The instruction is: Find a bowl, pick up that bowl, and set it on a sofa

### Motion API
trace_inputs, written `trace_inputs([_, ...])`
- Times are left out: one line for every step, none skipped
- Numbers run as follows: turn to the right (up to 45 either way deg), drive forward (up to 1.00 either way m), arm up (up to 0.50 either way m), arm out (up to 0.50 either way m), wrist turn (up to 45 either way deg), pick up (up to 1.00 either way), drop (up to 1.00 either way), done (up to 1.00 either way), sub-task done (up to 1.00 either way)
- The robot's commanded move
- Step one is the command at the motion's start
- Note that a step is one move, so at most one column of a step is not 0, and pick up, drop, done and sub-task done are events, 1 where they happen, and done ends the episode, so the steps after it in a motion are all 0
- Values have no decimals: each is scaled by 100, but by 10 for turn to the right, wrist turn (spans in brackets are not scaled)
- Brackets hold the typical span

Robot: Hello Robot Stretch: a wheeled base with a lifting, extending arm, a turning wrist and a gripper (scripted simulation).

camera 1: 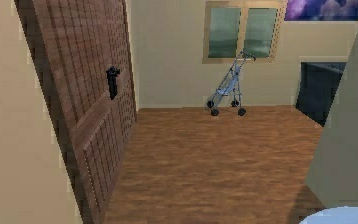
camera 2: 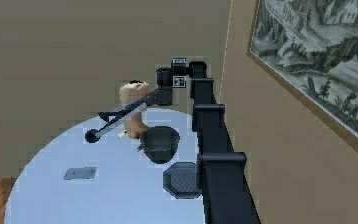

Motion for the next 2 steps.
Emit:
trace_inputs([0, 0, 0, 0, 450, 0, 0, 0, 0])
trace_inputs([0, 0, 0, 0, 180, 0, 0, 0, 0])
